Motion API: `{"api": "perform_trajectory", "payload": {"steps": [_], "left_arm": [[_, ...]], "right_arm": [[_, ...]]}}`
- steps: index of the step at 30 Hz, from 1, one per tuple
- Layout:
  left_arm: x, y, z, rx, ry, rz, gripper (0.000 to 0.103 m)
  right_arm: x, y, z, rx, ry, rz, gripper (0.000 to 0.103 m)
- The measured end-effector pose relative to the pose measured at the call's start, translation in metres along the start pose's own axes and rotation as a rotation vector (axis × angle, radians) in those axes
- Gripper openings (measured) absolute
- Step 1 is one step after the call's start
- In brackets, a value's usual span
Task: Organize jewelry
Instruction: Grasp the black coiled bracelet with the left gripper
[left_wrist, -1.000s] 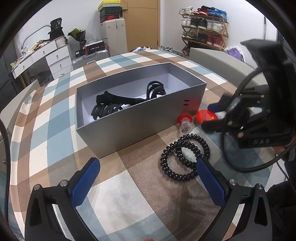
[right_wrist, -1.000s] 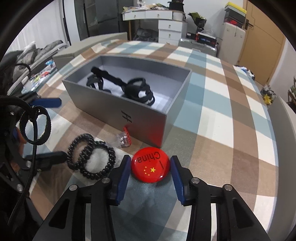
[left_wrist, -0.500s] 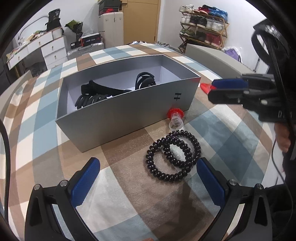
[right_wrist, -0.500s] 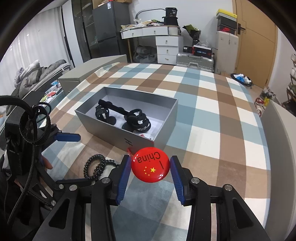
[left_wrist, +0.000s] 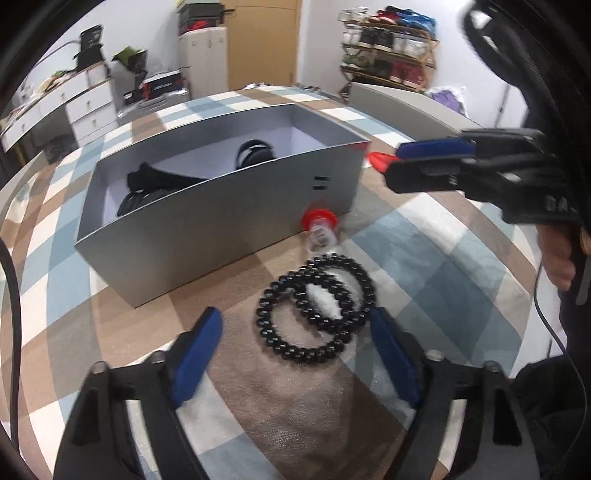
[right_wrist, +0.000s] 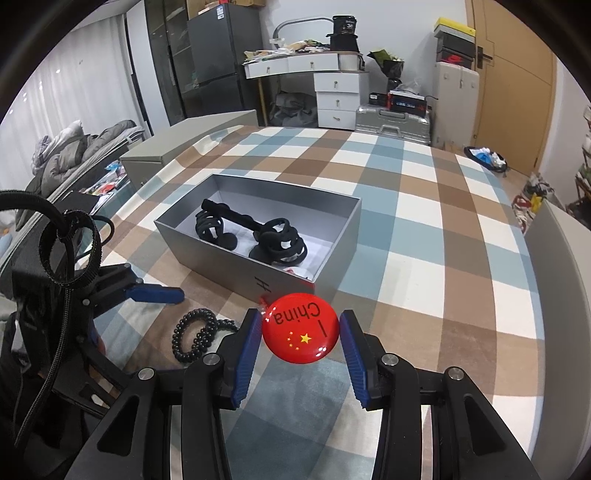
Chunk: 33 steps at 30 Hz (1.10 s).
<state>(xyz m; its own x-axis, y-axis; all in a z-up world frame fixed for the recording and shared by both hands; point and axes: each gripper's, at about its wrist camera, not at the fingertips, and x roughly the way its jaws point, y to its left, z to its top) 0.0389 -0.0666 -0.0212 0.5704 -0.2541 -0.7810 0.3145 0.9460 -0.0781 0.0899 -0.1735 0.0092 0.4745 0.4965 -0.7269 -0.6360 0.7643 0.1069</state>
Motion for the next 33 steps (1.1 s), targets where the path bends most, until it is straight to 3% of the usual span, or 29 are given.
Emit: {"api": "perform_trajectory", "payload": {"steps": [2,6,24,33], "left_arm": [[-0.003,-0.003,-0.001,0.021,-0.006,-0.024,0.046],[-0.006,-0.004,-0.002,0.032,-0.013,-0.037,0.039],[-0.017,0.009,0.006,-0.003,-0.074,-0.033,0.037],[-0.029,0.020,0.012,-0.038,-0.146,-0.010,0.037]], "right_arm": [[0.000,0.000,0.000,-0.002,0.000,0.000,0.042],[0.000,-0.001,0.001,0.001,-0.002,-0.001,0.042],[-0.007,-0.003,0.003,0.013,-0.032,0.005,0.042],[-0.016,-0.005,0.006,0.035,-0.078,0.018,0.042]]}}
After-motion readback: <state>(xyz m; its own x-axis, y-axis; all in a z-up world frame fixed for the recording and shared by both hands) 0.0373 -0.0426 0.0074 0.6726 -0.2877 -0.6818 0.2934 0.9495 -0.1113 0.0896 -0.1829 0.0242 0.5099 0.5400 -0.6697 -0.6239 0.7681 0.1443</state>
